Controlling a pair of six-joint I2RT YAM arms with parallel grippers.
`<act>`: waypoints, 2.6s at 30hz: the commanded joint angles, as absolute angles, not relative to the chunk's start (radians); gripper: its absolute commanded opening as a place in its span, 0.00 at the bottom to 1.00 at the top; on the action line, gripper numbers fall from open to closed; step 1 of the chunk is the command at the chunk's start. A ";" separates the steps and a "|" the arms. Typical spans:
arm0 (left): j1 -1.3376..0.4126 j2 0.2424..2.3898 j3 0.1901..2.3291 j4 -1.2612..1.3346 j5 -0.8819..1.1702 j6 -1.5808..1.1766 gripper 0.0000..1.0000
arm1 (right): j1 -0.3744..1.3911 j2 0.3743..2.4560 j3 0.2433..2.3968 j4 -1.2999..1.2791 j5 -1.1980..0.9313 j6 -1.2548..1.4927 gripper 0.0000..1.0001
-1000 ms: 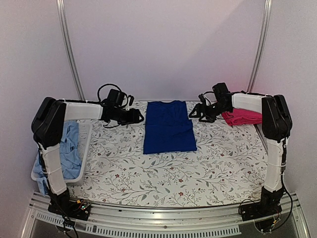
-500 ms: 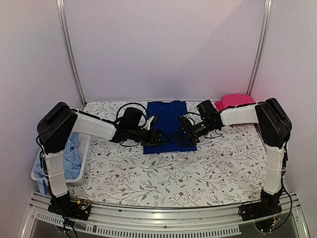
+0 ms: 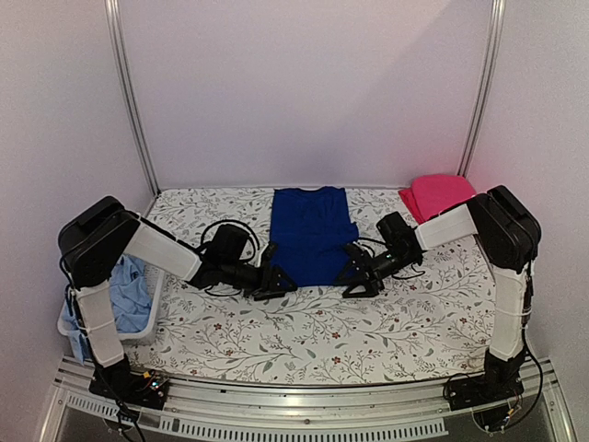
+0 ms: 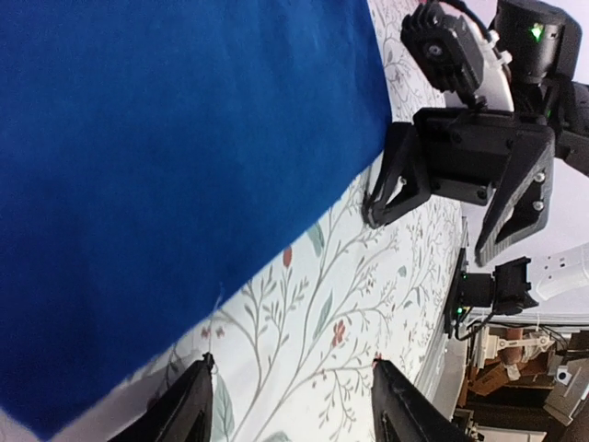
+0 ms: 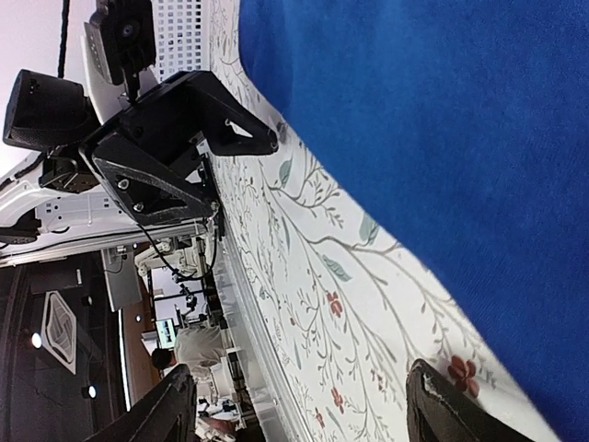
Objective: Fold and stack the mixed laundry pile
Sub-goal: Smooth out the 2/3-rectangle-folded T-shirt at the center of the board.
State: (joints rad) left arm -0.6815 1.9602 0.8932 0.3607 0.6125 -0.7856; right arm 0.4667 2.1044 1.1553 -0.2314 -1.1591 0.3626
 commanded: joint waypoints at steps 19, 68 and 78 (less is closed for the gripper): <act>-0.634 2.058 1.107 0.098 0.455 -0.605 0.29 | 0.453 2.230 1.363 -0.379 -0.879 0.244 0.63; -0.799 2.193 1.498 -0.051 0.323 0.427 0.37 | 0.462 2.324 1.740 -0.659 -0.667 0.058 0.45; -0.798 2.252 1.553 -0.094 0.291 0.474 0.38 | 0.470 2.353 1.770 -0.687 -0.646 0.033 0.41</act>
